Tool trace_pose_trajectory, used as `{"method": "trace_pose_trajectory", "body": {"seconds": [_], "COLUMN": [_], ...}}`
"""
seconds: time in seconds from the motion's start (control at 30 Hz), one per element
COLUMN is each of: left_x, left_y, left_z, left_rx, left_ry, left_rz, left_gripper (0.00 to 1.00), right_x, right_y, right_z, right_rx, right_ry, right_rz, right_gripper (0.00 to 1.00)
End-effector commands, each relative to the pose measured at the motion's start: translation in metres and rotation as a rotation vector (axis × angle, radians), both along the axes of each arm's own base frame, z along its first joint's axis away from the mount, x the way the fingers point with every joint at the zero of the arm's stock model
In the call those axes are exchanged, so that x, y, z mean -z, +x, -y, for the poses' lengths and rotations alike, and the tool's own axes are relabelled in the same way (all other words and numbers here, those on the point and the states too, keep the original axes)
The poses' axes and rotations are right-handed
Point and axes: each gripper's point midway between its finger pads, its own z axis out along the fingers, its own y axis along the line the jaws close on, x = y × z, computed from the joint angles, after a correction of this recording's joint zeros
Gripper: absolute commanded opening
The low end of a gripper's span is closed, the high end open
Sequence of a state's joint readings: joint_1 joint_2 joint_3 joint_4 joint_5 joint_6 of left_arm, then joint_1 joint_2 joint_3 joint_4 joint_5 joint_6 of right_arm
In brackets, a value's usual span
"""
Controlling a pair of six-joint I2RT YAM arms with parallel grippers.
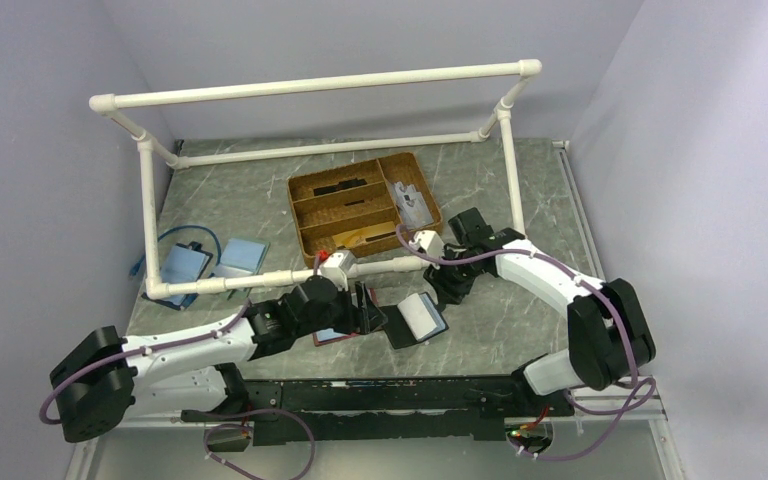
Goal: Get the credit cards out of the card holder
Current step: Open the card holder at the center of the board.
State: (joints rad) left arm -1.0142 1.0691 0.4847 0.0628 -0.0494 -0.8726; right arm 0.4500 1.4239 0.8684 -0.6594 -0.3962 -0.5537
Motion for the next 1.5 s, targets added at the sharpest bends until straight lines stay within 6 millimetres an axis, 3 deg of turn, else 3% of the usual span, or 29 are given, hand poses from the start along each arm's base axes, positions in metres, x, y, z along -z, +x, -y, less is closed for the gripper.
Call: {"method": "trace_pose_trajectory", "body": {"seconds": [0.0,0.17,0.4,0.47,0.53,0.6,0.73,0.93,1.3,1.47], "left_x": [-0.033,-0.053,-0.021,-0.002,0.009,0.012,0.028,0.040,0.044,0.049], "left_y": [0.010,0.021,0.035,0.037,0.039,0.041,0.038,0.037,0.044,0.045], "left_z": [0.008,0.034,0.061,0.062,0.059,0.058,0.050,0.081,0.104,0.102], "left_rx": [0.005,0.011,-0.066,-0.105,-0.172,-0.240,-0.304,-0.205,-0.151,-0.190], "left_ry": [-0.062,-0.146,-0.053,0.031,0.133,0.227,0.430,0.434,0.439,0.468], "left_rz": [0.087,0.092,-0.098,-0.167,-0.198,-0.215,-0.248,-0.267,-0.257,-0.285], "left_gripper": [0.67,0.67,0.66,0.66,0.65,0.57,0.56,0.60,0.70,0.72], "right_x": [-0.027,-0.047,-0.070,-0.073,-0.073,-0.073,-0.070,-0.069,-0.068,-0.069], "right_y": [0.005,0.003,0.007,0.010,0.012,0.014,0.015,0.015,0.016,0.016], "right_z": [-0.005,-0.011,-0.010,-0.008,-0.006,-0.005,-0.004,-0.004,-0.003,-0.003], "right_rx": [0.008,0.009,0.044,0.063,0.078,0.086,0.093,0.097,0.100,0.104], "right_ry": [0.088,0.186,0.290,0.302,0.302,0.302,0.297,0.294,0.290,0.290], "right_rz": [0.038,0.023,0.035,0.043,0.046,0.049,0.040,0.037,0.040,0.043], "right_gripper": [0.48,0.49,0.49,0.49,0.49,0.49,0.49,0.49,0.49,0.49]}}
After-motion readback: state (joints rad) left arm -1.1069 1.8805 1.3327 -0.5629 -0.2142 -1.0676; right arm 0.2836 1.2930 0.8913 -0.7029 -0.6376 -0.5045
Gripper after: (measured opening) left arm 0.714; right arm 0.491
